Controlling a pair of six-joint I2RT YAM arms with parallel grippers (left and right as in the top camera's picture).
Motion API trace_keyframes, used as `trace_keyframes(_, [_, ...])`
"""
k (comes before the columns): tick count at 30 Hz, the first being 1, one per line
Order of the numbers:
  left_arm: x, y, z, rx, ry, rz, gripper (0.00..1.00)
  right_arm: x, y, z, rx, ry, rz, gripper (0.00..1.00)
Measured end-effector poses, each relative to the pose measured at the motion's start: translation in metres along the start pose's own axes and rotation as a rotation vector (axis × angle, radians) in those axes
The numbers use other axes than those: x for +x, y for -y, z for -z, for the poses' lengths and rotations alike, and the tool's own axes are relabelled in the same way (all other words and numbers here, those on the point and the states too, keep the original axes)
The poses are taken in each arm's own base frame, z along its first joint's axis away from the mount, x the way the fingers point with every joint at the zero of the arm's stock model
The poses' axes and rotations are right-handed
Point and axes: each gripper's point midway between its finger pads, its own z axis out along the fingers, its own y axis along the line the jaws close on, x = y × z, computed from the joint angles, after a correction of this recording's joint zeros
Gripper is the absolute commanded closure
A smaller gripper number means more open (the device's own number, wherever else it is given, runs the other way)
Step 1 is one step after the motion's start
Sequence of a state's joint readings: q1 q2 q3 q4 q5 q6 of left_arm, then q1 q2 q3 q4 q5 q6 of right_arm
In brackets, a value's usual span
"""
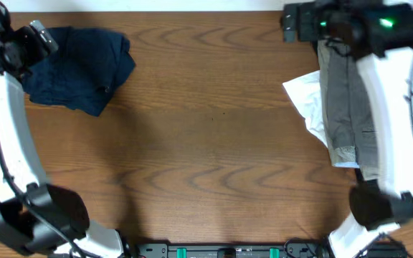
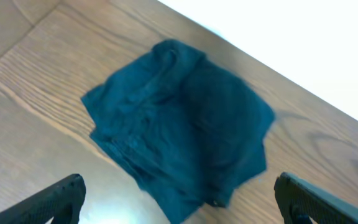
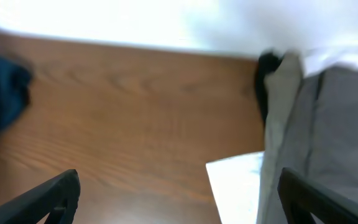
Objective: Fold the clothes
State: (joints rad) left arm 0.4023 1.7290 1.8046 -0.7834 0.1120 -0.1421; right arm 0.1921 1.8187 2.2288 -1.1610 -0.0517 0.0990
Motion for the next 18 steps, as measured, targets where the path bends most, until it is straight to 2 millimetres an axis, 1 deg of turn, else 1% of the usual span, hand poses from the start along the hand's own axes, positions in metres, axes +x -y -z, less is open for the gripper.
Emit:
trace_keyframes(3, [-0.004, 0.005, 0.011, 0.024, 0.020, 0.006, 0.02, -0.012, -0.003, 0.035, -0.007, 0.075, 0.004, 0.01])
trace_keyframes(4, [-0.004, 0.005, 0.012, 0.026, 0.021, 0.007, 0.02, -0.014, -0.004, 0.043, -0.009, 0.092, 0.005, 0.01])
trace_keyframes(6, [-0.003, 0.006, 0.012, 0.028, 0.018, 0.010, 0.02, -0.016, -0.004, 0.050, -0.010, 0.108, 0.006, 0.01])
trace_keyframes(18, [-0.003, 0.008, 0.011, 0.041, 0.014, 0.010, 0.02, -0.012, -0.003, 0.046, -0.008, 0.088, 0.005, 0.01])
